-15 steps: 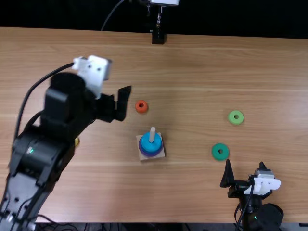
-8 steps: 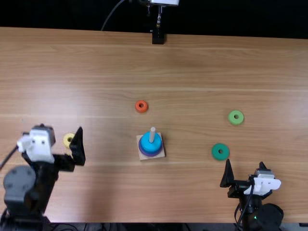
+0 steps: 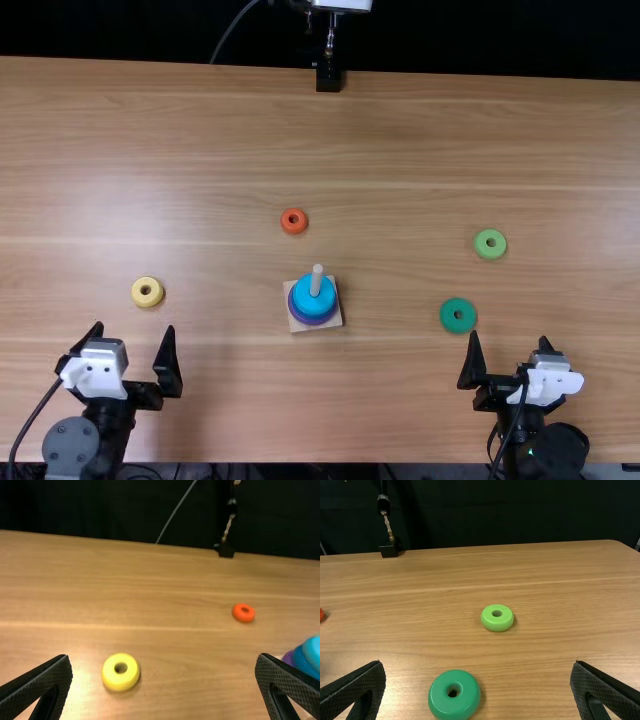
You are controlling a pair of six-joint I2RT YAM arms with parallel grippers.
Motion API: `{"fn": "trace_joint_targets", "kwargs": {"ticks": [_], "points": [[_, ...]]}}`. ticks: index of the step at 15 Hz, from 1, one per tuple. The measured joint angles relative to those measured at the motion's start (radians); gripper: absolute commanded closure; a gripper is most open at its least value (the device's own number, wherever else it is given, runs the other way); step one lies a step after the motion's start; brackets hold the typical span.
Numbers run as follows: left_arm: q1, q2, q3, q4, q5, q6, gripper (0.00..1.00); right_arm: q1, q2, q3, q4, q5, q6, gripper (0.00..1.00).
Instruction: Build the Hanoi tower: stack the rings onto the peg from bottom to top in this color order: purple, dark blue, light blue, dark green, light green, yellow, orange.
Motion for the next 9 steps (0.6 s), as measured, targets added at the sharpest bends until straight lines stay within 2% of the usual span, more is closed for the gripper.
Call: {"fn": "trace_joint_targets", "kwargs": {"ticks": [2, 9], "points": [[0.000, -0.044, -0.055, -0.035, -0.003, 0.000, 0.00, 0.000, 0.000, 0.000, 0.000, 0.000, 0.000, 0.00], [0.000, -0.079, -0.058, -0.063, -0.003, 0.000, 0.00, 0.000, 0.000, 0.000, 0.000, 0.000, 0.001, 0.00]]}}
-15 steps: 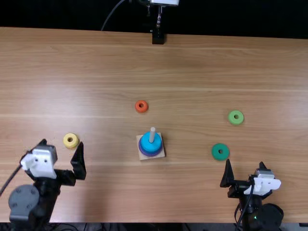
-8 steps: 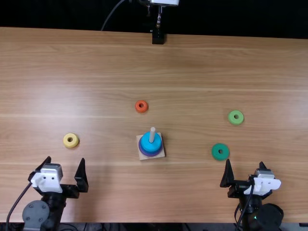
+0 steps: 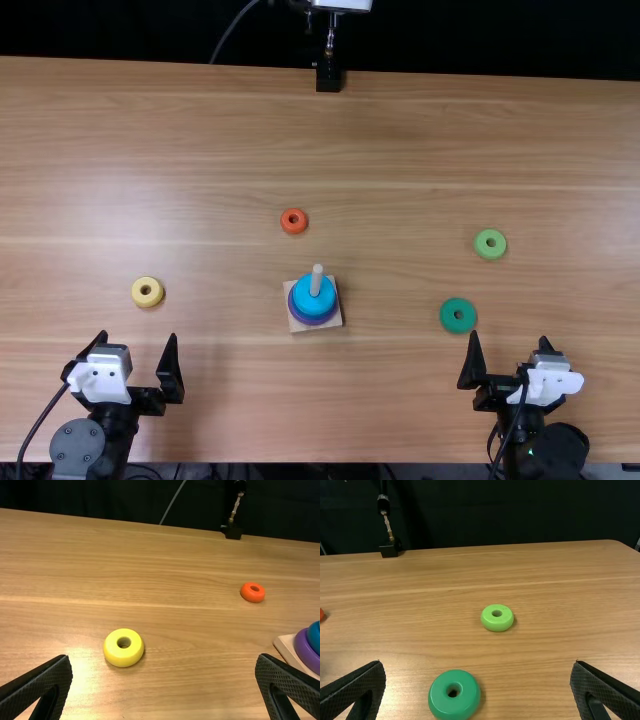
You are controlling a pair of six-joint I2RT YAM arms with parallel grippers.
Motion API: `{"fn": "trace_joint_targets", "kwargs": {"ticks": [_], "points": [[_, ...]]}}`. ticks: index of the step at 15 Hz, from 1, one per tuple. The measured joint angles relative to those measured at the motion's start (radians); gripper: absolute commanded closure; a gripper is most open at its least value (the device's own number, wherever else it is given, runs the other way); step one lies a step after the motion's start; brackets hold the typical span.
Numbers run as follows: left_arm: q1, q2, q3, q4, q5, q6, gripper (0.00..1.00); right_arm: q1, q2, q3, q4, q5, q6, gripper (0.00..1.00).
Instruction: Build the Hanoi tower: stack the rings onto the peg from bottom to top in this color order: purple, dark blue, light blue, dark green, light green, yellow, orange.
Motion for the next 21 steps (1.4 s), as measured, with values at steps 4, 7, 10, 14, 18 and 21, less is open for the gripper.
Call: {"fn": "trace_joint_targets", "kwargs": {"ticks": [4, 7, 10, 14, 18, 21], "points": [[0.000, 0.000, -0.001, -0.018, 0.000, 0.000, 0.00, 0.000, 0.000, 0.000, 0.000, 0.000, -0.001, 0.00], [0.000, 0.000, 0.000, -0.034, 0.012, 0.016, 0.00, 0.000, 0.000, 0.000, 0.000, 0.000, 0.000, 0.00], [0.015, 0.000, 0.001, -0.040, 0.040, 0.077, 0.00, 0.000, 0.000, 0.000, 0.000, 0.000, 0.000, 0.00], [0.024, 0.000, 0.002, -0.042, 0.046, 0.106, 0.00, 0.000, 0.000, 0.000, 0.000, 0.000, 0.000, 0.00], [0.024, 0.000, 0.002, -0.042, 0.046, 0.109, 0.00, 0.000, 0.000, 0.000, 0.000, 0.000, 0.000, 0.00], [0.024, 0.000, 0.002, -0.042, 0.045, 0.109, 0.00, 0.000, 0.000, 0.000, 0.000, 0.000, -0.001, 0.00]]}}
